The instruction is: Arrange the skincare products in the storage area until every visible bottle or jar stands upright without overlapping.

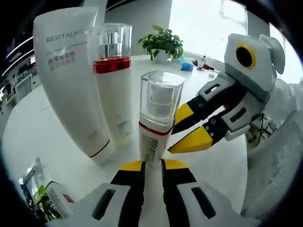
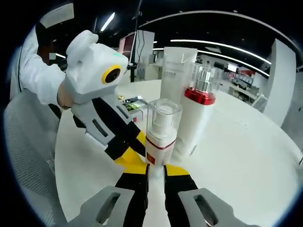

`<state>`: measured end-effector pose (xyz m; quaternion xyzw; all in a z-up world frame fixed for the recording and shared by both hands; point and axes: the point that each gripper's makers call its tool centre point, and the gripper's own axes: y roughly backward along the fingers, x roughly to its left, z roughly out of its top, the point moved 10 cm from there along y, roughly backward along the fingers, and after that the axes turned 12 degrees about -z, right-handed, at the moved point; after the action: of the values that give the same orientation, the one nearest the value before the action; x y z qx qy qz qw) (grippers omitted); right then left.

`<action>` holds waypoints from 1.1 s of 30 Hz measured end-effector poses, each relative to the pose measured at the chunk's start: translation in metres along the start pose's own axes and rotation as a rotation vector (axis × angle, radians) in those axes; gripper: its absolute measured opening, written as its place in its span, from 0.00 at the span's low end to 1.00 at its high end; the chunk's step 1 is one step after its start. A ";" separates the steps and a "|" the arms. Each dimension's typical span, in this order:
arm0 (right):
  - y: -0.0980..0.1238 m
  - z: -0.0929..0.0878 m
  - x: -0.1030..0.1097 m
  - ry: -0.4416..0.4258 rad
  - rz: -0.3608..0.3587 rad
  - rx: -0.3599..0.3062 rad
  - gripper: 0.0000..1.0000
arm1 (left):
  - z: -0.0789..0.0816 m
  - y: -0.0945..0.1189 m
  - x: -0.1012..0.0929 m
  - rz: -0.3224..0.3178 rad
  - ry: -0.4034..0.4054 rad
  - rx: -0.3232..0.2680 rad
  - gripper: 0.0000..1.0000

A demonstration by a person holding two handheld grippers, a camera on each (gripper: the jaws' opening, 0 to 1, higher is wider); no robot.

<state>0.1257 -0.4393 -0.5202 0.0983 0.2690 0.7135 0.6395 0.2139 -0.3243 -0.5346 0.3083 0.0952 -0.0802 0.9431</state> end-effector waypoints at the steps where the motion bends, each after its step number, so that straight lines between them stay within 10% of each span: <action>1: 0.000 0.000 0.000 -0.001 -0.001 0.001 0.03 | 0.000 0.000 0.001 0.002 -0.002 0.001 0.08; 33: -0.017 -0.001 -0.009 -0.021 -0.017 0.024 0.00 | 0.006 -0.007 0.015 0.016 -0.004 0.003 0.08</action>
<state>0.1411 -0.4472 -0.5273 0.1114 0.2715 0.7038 0.6470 0.2280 -0.3344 -0.5375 0.3103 0.0906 -0.0733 0.9435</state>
